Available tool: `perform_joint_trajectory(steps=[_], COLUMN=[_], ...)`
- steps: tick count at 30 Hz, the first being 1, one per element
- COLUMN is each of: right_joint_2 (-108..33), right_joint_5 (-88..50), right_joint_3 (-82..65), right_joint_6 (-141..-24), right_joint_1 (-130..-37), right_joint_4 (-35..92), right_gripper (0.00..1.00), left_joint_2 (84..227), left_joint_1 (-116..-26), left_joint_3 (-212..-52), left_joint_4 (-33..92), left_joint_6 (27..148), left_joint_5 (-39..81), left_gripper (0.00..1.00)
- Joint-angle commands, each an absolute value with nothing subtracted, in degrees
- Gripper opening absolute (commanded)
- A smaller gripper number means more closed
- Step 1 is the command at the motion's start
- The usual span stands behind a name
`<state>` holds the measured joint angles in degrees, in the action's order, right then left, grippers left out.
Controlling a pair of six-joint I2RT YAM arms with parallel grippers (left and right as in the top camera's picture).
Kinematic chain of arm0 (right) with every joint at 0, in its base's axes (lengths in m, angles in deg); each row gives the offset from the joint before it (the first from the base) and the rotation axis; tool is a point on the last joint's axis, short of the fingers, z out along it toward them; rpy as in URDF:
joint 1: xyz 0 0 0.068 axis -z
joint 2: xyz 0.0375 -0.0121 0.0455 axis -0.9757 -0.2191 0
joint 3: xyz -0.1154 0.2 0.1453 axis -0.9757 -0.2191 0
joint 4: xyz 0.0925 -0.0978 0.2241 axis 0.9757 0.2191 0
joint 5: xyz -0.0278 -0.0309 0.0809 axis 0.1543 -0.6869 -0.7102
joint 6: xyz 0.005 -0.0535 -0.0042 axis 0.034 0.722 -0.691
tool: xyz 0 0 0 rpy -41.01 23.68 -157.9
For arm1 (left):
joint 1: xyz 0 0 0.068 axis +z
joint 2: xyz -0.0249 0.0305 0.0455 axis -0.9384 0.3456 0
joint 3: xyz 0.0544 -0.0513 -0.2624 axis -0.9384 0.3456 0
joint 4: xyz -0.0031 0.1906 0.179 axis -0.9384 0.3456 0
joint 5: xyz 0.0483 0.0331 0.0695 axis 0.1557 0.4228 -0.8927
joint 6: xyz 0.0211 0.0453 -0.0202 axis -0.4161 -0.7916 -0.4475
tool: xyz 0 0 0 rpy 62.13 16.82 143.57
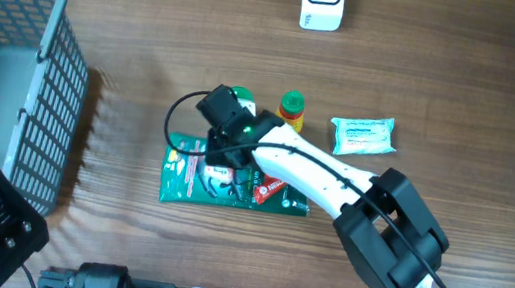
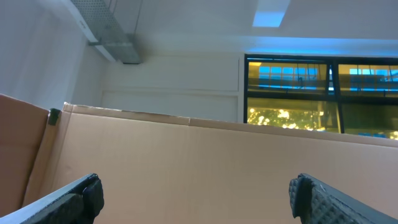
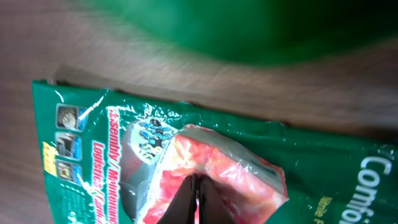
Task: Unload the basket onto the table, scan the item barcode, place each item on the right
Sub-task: 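Reach right gripper to the glove pack and grasp the Kleenex pack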
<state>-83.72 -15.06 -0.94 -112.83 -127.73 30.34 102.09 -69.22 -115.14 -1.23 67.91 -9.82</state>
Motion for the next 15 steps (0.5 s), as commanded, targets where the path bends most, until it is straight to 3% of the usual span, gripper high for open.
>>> perform_joint_trajectory(steps=[1,9,15], right_joint_2=[-85.3,-73.06,-75.18], right_joint_5=[-15.44,-10.78,-10.23], right_joint_3=[-0.24,4.78,-1.77], right_joint_6=[-113.66,-116.28,-125.31], right_joint_1=[-129.79,-128.06,-128.76], right_joint_4=[29.71,35.52,35.52], right_gripper=[0.05,0.05,0.05], left_joint_2=[101.98,101.98,101.98], left_joint_1=[-68.74,-68.74,-68.74], left_joint_3=[-114.76,-114.76,-114.76], left_joint_4=[-1.23,-1.21,-1.21], left_joint_6=[68.46,68.46,68.46], left_joint_5=[-9.12,-9.1,-9.1], left_gripper=[1.0,1.0,1.0])
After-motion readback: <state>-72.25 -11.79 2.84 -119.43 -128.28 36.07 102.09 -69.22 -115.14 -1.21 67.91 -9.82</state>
